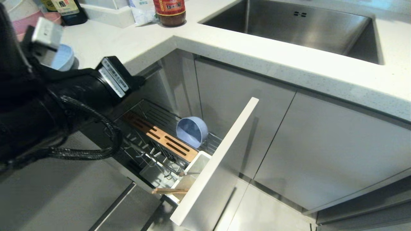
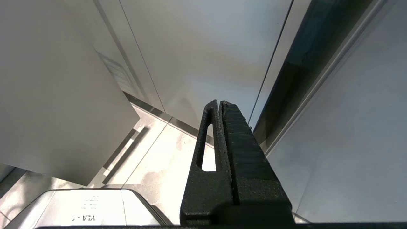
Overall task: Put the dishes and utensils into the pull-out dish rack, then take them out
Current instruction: Pick up the plate and place it in the cupboard
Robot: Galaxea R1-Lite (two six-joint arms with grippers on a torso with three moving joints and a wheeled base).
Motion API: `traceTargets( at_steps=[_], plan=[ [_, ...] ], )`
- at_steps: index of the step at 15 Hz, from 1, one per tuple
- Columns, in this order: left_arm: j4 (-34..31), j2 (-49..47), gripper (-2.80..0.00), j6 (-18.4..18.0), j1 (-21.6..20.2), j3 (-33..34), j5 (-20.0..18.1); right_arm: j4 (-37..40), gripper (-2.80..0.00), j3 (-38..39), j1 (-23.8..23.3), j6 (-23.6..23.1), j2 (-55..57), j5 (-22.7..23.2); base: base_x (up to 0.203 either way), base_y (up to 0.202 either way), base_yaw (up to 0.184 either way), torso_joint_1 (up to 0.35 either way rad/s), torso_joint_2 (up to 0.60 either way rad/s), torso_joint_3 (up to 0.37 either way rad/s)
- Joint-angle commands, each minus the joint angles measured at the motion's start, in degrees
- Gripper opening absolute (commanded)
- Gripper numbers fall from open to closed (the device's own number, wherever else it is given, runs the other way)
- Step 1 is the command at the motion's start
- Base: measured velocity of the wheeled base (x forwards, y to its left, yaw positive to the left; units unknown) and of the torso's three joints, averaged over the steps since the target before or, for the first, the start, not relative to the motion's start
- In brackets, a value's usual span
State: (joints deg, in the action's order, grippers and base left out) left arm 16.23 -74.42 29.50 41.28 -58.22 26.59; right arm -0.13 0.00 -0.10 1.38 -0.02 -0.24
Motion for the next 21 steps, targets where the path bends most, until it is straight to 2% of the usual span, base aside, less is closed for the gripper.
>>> traceTargets(
  at_steps=[1, 4, 7, 9, 14, 17, 18, 21],
  plan=[
    [-0.3, 3.1, -2.8, -7.5, -6.0, -3.1, 0.2, 0.0, -2.8, 0.1, 0.0, 0.0, -0.2, 0.0, 0.0, 0.0, 0.0, 0.0, 0.0, 0.0],
    [-0.6, 3.2, -2.8, -16.7, -12.8, -8.0, 0.9, 0.0, -2.8, 0.1, 0.0, 0.0, -0.2, 0.0, 0.0, 0.0, 0.0, 0.0, 0.0, 0.0],
    [-2.5, 2.3, -2.8, -20.9, -20.7, -12.6, 4.6, 0.0, -2.8, 0.1, 0.0, 0.0, -0.2, 0.0, 0.0, 0.0, 0.0, 0.0, 0.0, 0.0],
    [-6.6, 1.2, -2.8, -21.1, -23.7, -16.0, 5.7, 0.0, -2.8, 0.1, 0.0, 0.0, -0.2, 0.0, 0.0, 0.0, 0.0, 0.0, 0.0, 0.0],
    [-16.2, 0.2, -2.8, -21.2, -28.5, -19.0, 8.3, 0.0, -2.8, 0.1, 0.0, -0.1, -0.2, 0.0, 0.0, 0.0, 0.0, 0.0, 0.0, 0.0],
    [-16.9, 0.1, -2.8, -21.3, -29.3, -19.1, 8.6, 0.0, -2.8, 0.1, 0.0, 0.0, -0.2, 0.0, 0.0, 0.0, 0.0, 0.0, 0.0, 0.0],
    [-16.9, -0.2, 0.0, -21.2, -29.3, -19.1, 8.5, 0.0, -2.8, 0.1, 0.0, 0.0, -0.2, 0.0, 0.0, 0.0, 0.0, 0.0, 0.0, 0.0],
    [-16.8, -0.8, 0.0, -20.7, -29.1, -19.2, 7.0, 0.0, -2.8, 0.1, 0.0, 0.0, -0.2, 0.0, 0.0, 0.0, 0.0, 0.0, 0.0, 0.0]
  ],
)
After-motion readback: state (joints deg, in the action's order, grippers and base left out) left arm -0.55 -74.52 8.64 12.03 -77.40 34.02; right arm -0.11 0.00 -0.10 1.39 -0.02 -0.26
